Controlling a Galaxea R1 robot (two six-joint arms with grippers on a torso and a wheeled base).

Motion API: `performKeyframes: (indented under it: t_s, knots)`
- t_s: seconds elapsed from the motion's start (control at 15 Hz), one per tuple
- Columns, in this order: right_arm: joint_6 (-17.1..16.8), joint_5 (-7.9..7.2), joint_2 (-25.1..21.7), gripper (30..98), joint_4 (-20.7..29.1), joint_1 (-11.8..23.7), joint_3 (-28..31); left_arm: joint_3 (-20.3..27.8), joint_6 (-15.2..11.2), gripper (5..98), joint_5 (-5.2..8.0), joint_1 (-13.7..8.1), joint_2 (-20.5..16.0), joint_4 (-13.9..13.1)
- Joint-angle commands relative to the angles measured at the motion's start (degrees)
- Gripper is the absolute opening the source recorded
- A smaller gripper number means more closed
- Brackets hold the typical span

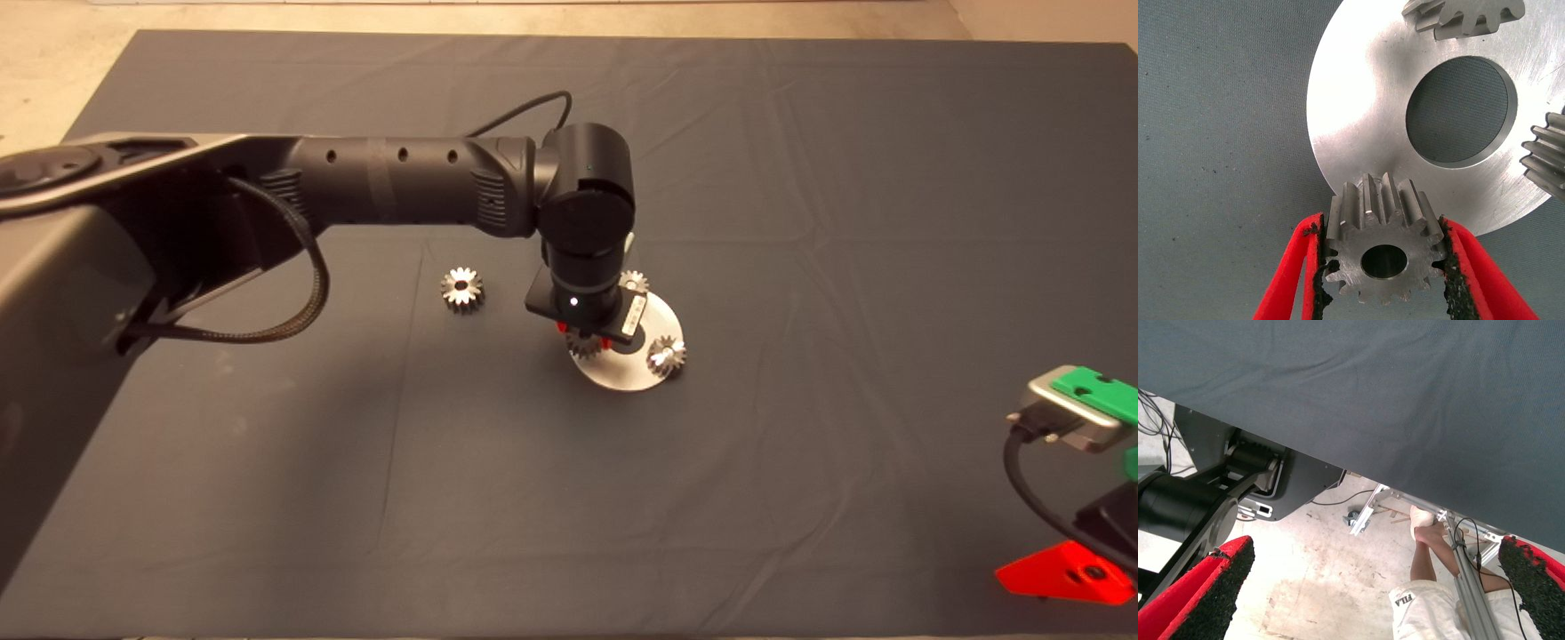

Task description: Remove an incorrectly installed larger gear and replace it with the correct smaller gear

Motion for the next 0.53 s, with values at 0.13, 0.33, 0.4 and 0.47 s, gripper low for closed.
performKeyframes:
  t_s: [0.13,0.33,0.4,0.47]
  knots:
    - [0.3,-3.06,-0.31,96.8,2.05,0.8,0.37,0.52,-0.03,34.5,1.23,-0.99,0.28,-1.49]
    - [0.3,-3.06,-0.31,96.8,2.05,0.8,0.37,0.36,0.06,35.6,0.88,-0.99,0.28,-1.49]
    - [0.3,-3.06,-0.31,96.8,2.05,0.8,0.37,0.52,-0.01,36.9,1.05,-1.08,0.28,-1.47]
    - [0.3,-3.06,-0.31,96.8,2.05,0.8,0.37,0.44,0.0,39.2,1.05,-1.08,0.28,-1.49]
